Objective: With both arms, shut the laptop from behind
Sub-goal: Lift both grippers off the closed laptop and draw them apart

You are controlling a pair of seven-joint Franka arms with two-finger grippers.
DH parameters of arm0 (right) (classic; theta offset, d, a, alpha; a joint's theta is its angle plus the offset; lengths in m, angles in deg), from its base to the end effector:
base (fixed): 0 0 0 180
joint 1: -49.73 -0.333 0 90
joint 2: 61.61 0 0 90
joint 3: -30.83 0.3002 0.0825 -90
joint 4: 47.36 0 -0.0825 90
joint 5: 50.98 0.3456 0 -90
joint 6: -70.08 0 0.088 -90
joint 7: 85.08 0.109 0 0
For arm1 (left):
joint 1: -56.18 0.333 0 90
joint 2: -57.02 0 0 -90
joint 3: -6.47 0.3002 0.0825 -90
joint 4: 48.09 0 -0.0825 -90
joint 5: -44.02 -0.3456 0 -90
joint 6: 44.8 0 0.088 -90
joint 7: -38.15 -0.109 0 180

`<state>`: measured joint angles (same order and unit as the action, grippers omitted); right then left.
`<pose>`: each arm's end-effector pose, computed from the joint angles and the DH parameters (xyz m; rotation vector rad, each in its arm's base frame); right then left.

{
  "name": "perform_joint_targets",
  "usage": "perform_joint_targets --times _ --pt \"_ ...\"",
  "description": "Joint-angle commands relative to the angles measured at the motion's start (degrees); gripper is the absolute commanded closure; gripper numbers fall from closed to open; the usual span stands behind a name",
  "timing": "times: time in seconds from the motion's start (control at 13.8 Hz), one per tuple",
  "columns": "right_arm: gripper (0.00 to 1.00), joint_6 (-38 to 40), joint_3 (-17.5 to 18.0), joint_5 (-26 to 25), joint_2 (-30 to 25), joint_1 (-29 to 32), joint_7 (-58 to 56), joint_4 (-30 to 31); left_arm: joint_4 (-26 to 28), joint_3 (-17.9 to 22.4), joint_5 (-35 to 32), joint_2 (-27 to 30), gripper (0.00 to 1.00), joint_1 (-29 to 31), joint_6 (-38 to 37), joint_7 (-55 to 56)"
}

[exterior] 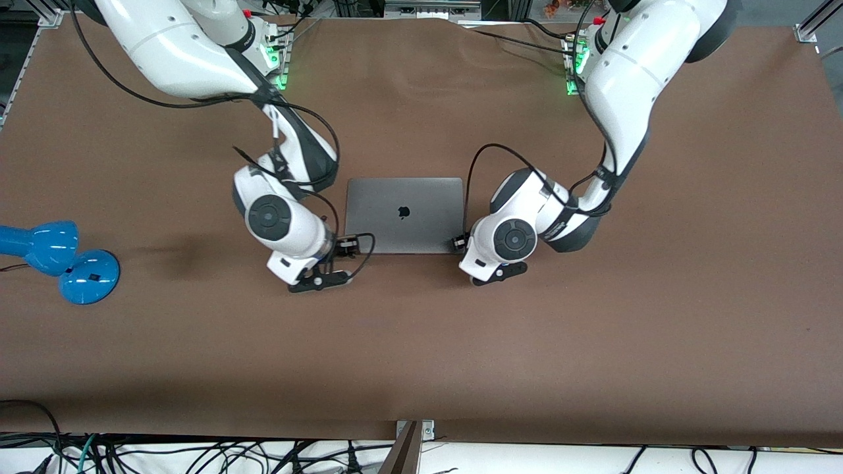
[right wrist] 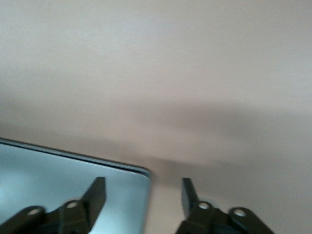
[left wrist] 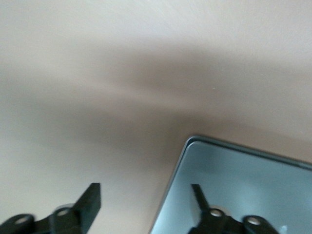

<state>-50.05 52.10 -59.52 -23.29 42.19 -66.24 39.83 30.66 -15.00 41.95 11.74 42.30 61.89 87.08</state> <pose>0.5991 0.2760 0.2893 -3.0516 -0.2818 0.1286 0.5655 -0.3384 0.2559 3.0504 0.4475 -0.5422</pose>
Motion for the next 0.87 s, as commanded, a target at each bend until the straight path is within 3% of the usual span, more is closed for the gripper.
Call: perform_joint_targets --times 0.0,0.43,0.79 --pt "0.0 6.03 0.34 0.36 -4.64 4.1 -5.55 0.87 3.16 2.83 -1.01 10.36 0.0 -0.45 -6.48 -6.19" --pt "0.0 18.95 0.25 0.36 -10.1 13.41 -6.44 0.26 11.05 9.85 2.67 27.49 0.0 -0.54 -11.51 -18.15" --pt "0.0 27.83 -0.44 0.27 -11.77 16.42 -10.84 -7.46 20.03 18.2 6.64 40.77 0.0 -0.8 -11.42 -29.76"
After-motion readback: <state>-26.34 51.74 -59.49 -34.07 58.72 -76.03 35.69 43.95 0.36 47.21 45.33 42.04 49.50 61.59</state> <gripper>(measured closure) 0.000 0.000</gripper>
